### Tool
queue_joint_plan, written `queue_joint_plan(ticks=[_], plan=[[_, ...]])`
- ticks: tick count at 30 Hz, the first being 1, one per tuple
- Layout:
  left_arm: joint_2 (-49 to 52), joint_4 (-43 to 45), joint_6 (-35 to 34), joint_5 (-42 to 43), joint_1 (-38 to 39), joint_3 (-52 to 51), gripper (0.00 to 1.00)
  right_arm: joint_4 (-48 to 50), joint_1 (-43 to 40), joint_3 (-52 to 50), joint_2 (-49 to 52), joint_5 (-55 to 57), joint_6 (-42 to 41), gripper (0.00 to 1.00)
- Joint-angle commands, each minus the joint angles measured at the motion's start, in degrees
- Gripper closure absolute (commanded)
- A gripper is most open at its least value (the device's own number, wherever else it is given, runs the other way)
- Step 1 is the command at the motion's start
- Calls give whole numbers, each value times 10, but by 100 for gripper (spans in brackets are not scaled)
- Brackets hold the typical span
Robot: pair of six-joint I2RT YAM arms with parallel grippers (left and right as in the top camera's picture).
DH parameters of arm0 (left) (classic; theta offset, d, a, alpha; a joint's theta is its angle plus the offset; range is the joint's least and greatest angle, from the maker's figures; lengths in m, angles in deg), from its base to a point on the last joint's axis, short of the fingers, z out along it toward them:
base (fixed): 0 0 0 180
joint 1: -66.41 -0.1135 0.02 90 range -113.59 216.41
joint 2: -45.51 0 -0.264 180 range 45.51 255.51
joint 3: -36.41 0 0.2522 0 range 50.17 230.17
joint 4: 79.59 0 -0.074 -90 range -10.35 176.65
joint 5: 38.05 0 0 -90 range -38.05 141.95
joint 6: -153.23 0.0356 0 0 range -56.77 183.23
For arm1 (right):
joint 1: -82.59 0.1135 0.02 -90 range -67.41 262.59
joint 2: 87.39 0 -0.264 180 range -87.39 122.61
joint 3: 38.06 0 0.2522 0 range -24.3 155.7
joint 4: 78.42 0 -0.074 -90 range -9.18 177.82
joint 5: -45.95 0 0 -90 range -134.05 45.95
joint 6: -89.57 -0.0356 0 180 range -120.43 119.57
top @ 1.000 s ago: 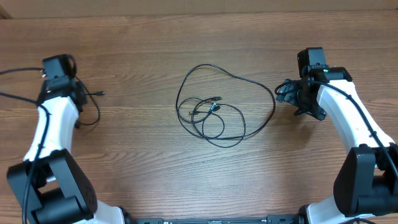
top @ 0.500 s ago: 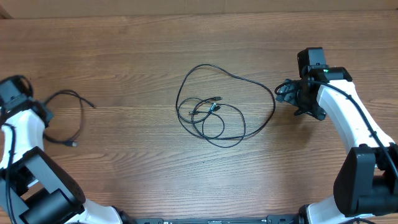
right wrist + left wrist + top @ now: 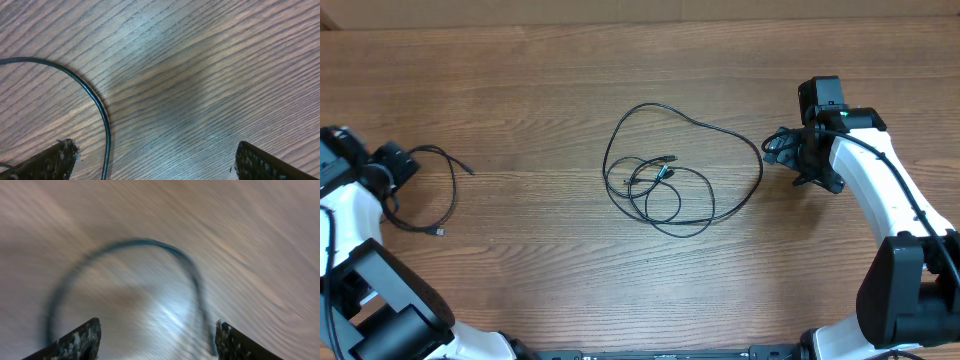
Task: Untangle cables
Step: 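Release the cable and move the left gripper back toward center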
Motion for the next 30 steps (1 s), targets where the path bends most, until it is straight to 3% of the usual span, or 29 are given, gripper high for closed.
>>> queue_joint_plan(ticks=[1,18,30], plan=[[2,-21,-4,73,42,5,28,1,1,-3,3,8,0,0],[103,-90,-3,73,336,-20,32,0,1,-3,3,8,0,0],[148,-104,-1,67,436,-22,34,1,1,-3,3,8,0,0]])
